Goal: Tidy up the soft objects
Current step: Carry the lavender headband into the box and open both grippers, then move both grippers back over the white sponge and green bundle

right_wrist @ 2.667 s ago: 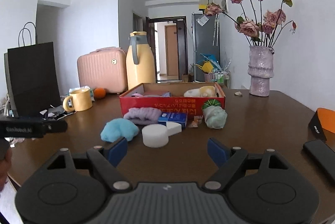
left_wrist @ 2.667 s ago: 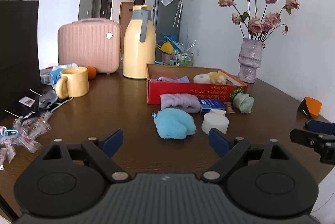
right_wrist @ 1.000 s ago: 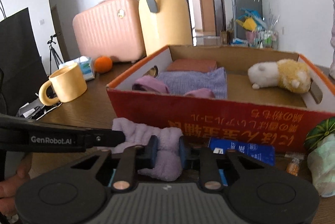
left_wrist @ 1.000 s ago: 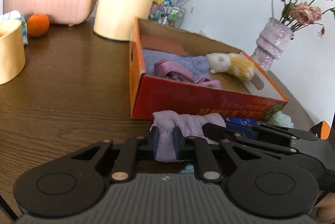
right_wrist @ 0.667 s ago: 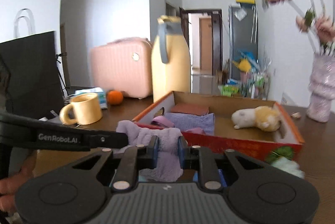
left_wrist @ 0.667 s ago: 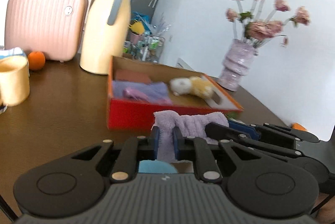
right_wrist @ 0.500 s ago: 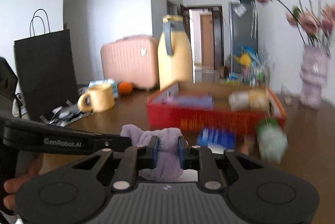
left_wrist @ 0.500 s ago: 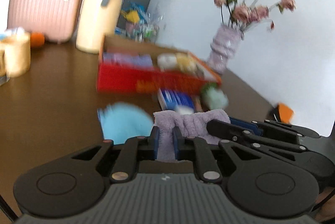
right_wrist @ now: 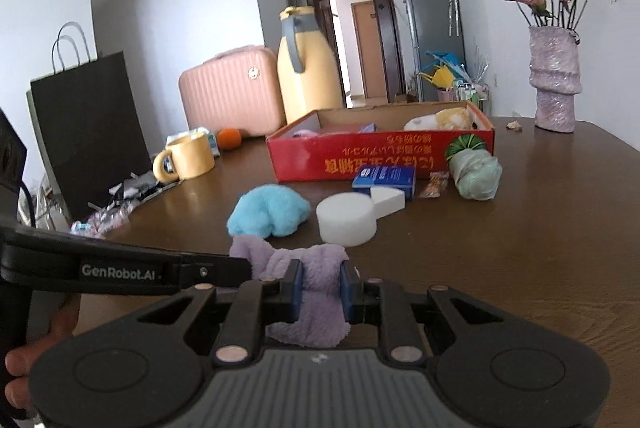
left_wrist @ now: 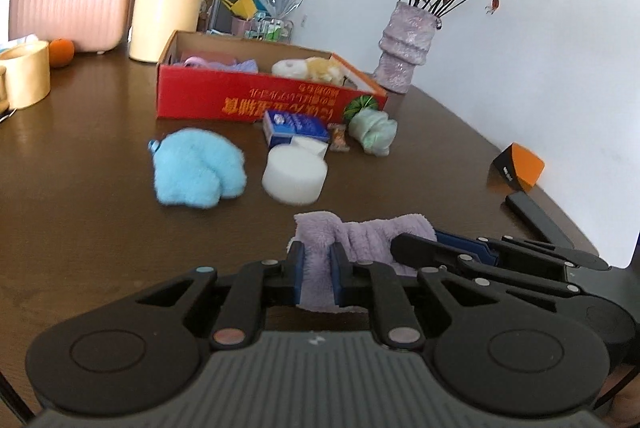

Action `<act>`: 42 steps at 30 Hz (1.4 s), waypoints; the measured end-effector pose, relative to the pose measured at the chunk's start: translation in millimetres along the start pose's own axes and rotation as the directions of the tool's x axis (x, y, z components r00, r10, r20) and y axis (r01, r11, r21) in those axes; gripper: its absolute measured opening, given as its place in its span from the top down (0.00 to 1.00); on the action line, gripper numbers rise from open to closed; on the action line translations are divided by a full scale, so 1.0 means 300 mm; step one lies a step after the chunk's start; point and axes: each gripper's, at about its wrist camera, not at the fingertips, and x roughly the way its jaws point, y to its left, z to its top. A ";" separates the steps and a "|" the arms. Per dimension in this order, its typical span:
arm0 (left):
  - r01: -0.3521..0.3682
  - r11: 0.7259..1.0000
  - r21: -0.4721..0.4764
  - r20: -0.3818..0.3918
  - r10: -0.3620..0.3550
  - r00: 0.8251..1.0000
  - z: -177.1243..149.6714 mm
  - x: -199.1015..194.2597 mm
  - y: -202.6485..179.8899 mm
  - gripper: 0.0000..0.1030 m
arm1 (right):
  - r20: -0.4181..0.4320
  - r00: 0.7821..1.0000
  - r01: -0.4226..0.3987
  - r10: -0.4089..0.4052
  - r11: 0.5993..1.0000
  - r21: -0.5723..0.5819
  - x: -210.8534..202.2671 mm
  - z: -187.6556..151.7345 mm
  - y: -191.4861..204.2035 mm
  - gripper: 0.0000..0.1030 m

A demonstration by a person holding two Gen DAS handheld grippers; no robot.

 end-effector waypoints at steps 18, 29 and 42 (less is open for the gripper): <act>-0.016 0.994 -0.107 -0.112 0.004 0.994 1.005 0.850 0.262 0.87 | -0.112 0.988 0.097 -0.108 0.991 -0.095 0.925 0.926 -0.333 0.83; -0.134 0.991 -0.026 -0.210 0.126 0.970 1.010 1.153 0.423 0.85 | -0.330 0.938 0.120 -0.109 0.993 0.012 1.414 0.843 -0.463 0.83; -0.132 0.991 0.031 -0.067 0.133 0.989 1.115 0.762 0.327 0.59 | -0.203 0.967 0.162 -0.155 0.987 0.016 1.041 1.034 -0.431 0.53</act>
